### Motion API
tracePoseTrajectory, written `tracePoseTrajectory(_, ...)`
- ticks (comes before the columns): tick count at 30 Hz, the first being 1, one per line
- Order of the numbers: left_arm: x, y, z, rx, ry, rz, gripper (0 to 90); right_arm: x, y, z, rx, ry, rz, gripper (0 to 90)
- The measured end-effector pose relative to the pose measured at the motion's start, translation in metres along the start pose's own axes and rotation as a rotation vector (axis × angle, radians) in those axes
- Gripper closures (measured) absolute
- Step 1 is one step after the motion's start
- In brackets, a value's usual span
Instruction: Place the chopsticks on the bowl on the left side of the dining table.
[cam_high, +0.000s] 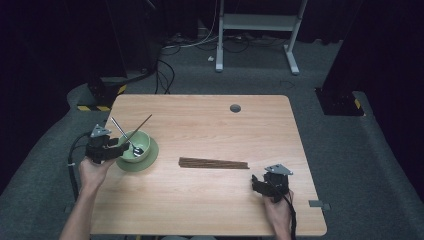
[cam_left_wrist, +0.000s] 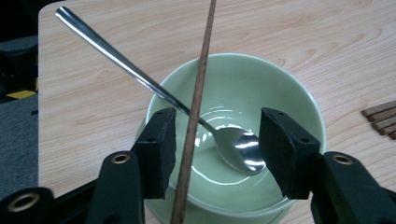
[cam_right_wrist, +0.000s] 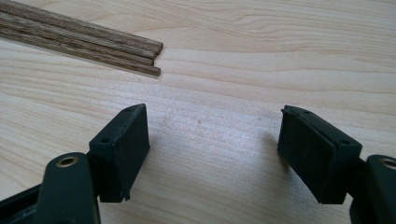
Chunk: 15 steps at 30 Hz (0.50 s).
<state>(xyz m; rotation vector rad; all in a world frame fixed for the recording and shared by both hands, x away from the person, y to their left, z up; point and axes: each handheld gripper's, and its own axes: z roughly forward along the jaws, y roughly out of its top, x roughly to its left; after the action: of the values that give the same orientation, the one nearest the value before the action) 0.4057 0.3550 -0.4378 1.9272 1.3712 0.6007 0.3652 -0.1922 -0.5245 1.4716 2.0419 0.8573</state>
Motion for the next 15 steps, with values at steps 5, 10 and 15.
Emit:
tracePoseTrajectory(5, -0.005, 0.003, 0.000, -0.021, -0.012, -0.012, 44.1, 0.000, 0.000, 0.000, 0.000, 0.000, 0.000, 24.3)
tracePoseTrajectory(10, -0.012, 0.006, 0.001, -0.037, -0.027, -0.020, 44.1, 0.000, 0.000, 0.000, 0.000, 0.000, 0.000, 24.3)
tracePoseTrajectory(15, -0.018, 0.008, 0.005, -0.035, -0.046, -0.034, 39.4, 0.000, 0.000, 0.000, 0.000, 0.000, 0.000, 24.3)
